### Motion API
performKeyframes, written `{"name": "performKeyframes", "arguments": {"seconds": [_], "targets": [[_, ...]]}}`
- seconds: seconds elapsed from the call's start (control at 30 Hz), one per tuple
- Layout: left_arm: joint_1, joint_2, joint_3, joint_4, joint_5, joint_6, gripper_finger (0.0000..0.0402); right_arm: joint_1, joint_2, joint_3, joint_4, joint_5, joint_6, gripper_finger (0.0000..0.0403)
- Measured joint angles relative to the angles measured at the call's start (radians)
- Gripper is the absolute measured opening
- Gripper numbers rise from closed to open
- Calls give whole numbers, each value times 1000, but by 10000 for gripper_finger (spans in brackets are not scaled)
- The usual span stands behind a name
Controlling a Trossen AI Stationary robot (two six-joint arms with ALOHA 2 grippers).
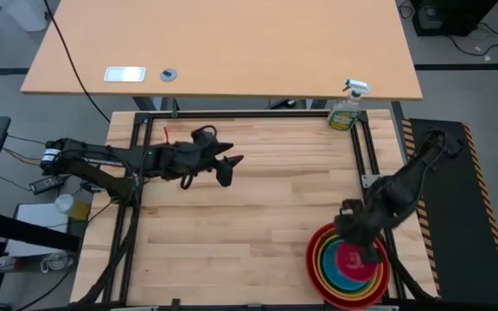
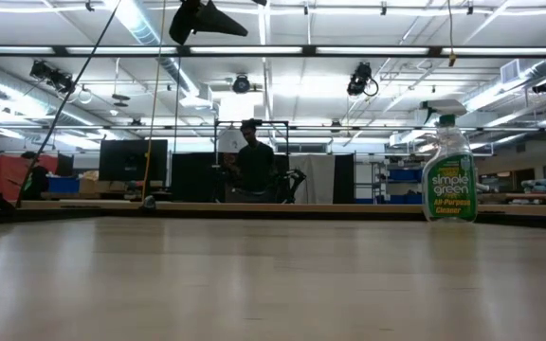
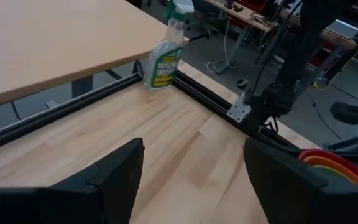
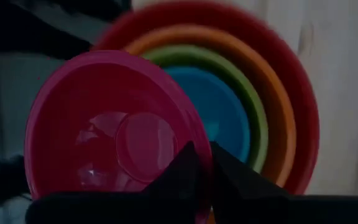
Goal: Nest bowls inside each other
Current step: Stack the pink bowl on the blue bowl
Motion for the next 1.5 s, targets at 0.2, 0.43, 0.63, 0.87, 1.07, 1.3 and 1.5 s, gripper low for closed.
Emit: {"name": "performKeyframes", "arguments": {"seconds": [0.2,0.43,0.63,0.87,1.07,1.3,1.5], "targets": [[-5,2,0,2,0,-6,281,91,98,0,-22,111,-6,34],[-5,2,0,2,0,-13,281,136,192,0,-21,150,2,35],[-10,2,0,1,0,-30,281,165,191,-52,13,185,72,35],[-15,2,0,2,0,-30,281,182,116,-200,92,180,178,35],[-15,2,0,2,0,-39,281,166,67,-330,214,131,210,35],[-15,2,0,0,0,-51,281,133,66,-425,292,91,292,43],[-15,2,0,0,0,-55,281,116,66,-429,304,71,297,60]]}}
